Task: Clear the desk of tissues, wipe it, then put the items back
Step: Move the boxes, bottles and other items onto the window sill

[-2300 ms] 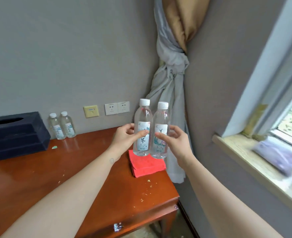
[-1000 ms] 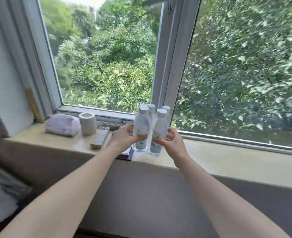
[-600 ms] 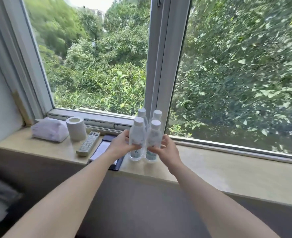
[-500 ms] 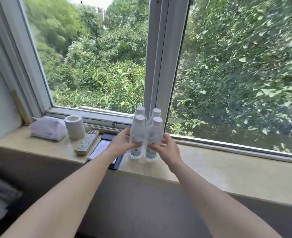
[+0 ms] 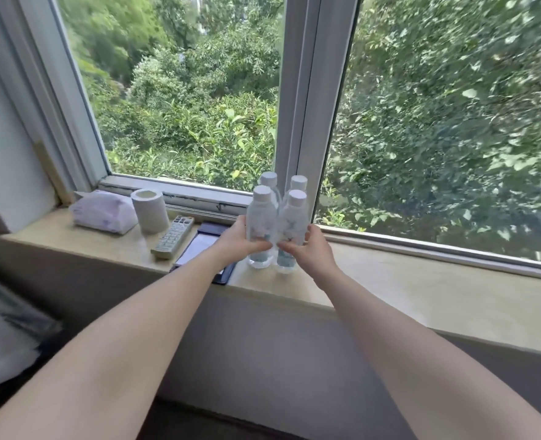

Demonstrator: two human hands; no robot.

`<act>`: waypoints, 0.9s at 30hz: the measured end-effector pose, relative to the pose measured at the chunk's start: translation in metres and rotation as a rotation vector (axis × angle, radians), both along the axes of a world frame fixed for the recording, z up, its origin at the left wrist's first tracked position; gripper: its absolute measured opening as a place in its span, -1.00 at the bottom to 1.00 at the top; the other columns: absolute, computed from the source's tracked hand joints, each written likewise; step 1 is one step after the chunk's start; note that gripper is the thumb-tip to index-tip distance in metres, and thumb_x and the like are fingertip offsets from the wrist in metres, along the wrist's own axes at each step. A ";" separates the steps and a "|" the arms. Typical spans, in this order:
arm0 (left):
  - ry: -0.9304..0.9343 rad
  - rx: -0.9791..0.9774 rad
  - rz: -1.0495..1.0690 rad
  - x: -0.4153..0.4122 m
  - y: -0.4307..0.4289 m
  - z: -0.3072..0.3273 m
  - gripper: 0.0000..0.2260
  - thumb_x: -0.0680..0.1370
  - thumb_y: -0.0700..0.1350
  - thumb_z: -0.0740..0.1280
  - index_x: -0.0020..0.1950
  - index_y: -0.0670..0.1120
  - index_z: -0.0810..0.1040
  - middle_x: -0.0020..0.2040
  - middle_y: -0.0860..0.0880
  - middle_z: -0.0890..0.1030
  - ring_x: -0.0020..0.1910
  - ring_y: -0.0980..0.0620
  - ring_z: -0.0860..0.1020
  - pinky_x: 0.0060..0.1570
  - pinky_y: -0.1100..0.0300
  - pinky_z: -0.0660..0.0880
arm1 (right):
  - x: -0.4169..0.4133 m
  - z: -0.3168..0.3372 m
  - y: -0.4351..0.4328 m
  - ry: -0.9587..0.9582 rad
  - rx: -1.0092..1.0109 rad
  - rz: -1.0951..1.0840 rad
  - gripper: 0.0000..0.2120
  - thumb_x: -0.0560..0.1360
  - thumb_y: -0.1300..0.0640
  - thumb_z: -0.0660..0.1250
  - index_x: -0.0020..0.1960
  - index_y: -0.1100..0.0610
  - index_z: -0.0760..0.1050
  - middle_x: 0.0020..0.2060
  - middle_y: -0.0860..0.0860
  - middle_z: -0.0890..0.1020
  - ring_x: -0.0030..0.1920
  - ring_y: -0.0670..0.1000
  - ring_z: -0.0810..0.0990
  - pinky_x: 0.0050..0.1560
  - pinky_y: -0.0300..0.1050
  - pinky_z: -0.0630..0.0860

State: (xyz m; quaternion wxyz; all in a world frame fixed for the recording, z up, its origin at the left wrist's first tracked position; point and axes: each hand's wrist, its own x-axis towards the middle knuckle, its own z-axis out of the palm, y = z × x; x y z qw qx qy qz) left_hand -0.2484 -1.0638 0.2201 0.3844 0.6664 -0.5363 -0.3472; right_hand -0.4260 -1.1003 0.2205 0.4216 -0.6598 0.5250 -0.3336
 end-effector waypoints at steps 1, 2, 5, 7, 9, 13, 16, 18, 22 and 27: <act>-0.012 0.016 -0.019 -0.002 0.003 0.002 -0.34 0.45 -0.07 0.54 0.43 -0.07 0.27 0.26 0.02 0.51 0.23 0.05 0.51 0.18 0.13 0.45 | 0.001 0.001 0.002 0.023 0.004 0.007 -0.34 0.24 -0.08 0.57 0.24 0.11 0.43 0.06 -0.07 0.61 0.09 -0.01 0.60 0.18 0.07 0.54; -0.025 0.025 -0.030 -0.003 0.006 0.003 -0.32 0.45 -0.08 0.53 0.46 -0.08 0.24 0.29 0.00 0.48 0.22 0.07 0.49 0.14 0.17 0.42 | 0.001 0.000 0.004 0.043 0.009 0.015 -0.33 0.23 -0.11 0.57 0.23 0.12 0.44 0.08 -0.06 0.61 0.11 -0.01 0.60 0.19 0.07 0.53; -0.071 0.047 -0.001 -0.003 0.018 0.001 -0.30 0.47 -0.05 0.52 0.48 -0.12 0.21 0.37 0.00 0.42 0.30 0.01 0.45 0.11 0.18 0.37 | -0.007 -0.002 0.017 0.134 0.073 0.001 -0.62 0.42 0.03 0.51 0.07 0.10 0.38 0.02 -0.02 0.52 0.04 -0.01 0.49 0.13 -0.02 0.48; -0.115 0.094 -0.010 0.000 0.031 -0.002 -0.25 0.49 -0.01 0.50 0.51 -0.16 0.15 0.39 0.00 0.38 0.40 -0.03 0.37 0.12 0.18 0.34 | -0.012 -0.009 0.024 0.201 0.146 0.005 -0.62 0.45 0.01 0.48 0.03 0.12 0.33 -0.08 0.02 0.50 -0.01 0.05 0.49 -0.03 -0.06 0.44; -0.187 0.115 -0.051 0.007 0.045 -0.006 -0.21 0.49 0.03 0.49 0.54 -0.16 0.12 0.49 -0.05 0.31 0.47 -0.04 0.31 0.16 0.17 0.34 | -0.009 -0.013 0.034 0.253 0.176 0.056 -0.65 0.44 0.01 0.49 0.01 0.14 0.38 -0.18 0.03 0.50 -0.11 0.06 0.52 -0.11 -0.09 0.41; -0.349 0.091 -0.098 0.023 0.076 -0.002 -0.22 0.49 0.02 0.48 0.58 -0.12 0.14 0.56 -0.05 0.24 0.51 -0.01 0.26 0.38 0.14 0.28 | 0.015 -0.015 0.057 0.368 0.138 0.245 -0.82 0.42 0.06 0.49 -0.05 0.12 0.61 -0.19 0.05 0.62 -0.24 -0.02 0.54 -0.11 -0.10 0.48; -0.451 0.074 -0.124 0.046 0.107 0.002 -0.26 0.49 0.04 0.48 0.56 -0.11 0.20 0.54 -0.05 0.27 0.50 0.00 0.28 0.42 0.14 0.25 | 0.046 -0.005 0.083 0.408 0.068 0.352 -0.77 0.44 0.04 0.47 0.05 0.11 0.64 -0.08 0.01 0.66 -0.12 -0.01 0.62 -0.07 -0.14 0.54; -0.524 0.090 -0.137 0.067 0.134 0.002 -0.29 0.51 0.03 0.45 0.56 -0.10 0.21 0.54 -0.04 0.28 0.50 0.02 0.27 0.45 0.11 0.24 | 0.072 -0.002 0.100 0.446 0.037 0.403 -0.75 0.45 0.04 0.47 0.08 0.12 0.63 -0.05 0.04 0.68 -0.12 0.01 0.63 -0.06 -0.14 0.55; -0.592 0.152 -0.048 0.125 0.201 -0.004 -0.30 0.49 0.07 0.46 0.55 0.01 0.23 0.50 0.03 0.32 0.45 0.03 0.35 0.42 0.04 0.32 | 0.133 -0.002 0.141 0.485 -0.038 0.536 -0.72 0.44 0.07 0.48 0.13 0.12 0.62 0.01 0.05 0.68 -0.13 -0.04 0.59 -0.08 -0.19 0.52; -0.612 0.273 0.158 0.203 0.303 -0.004 -0.29 0.48 0.11 0.45 0.54 -0.03 0.23 0.50 -0.02 0.30 0.40 -0.01 0.40 0.39 0.00 0.34 | 0.221 -0.003 0.209 0.492 -0.063 0.724 -0.71 0.44 0.08 0.46 0.15 0.10 0.61 0.08 0.03 0.67 0.04 -0.01 0.62 0.05 -0.21 0.49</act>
